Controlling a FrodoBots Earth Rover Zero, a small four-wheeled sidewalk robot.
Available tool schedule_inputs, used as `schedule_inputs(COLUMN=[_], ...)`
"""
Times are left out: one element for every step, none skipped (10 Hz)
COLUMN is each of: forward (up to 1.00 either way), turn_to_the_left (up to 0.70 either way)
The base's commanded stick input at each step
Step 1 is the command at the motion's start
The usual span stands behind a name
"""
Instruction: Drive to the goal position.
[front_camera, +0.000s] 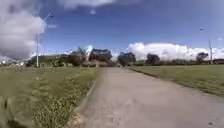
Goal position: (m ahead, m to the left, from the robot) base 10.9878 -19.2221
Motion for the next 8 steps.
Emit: schedule_inputs(forward=[0.70,0.70,0.70,0.70,0.70,0.70,0.70,0.70], turn_to_the_left=[0.00,0.00,0.00,0.00,0.00,0.00,0.00,0.00])
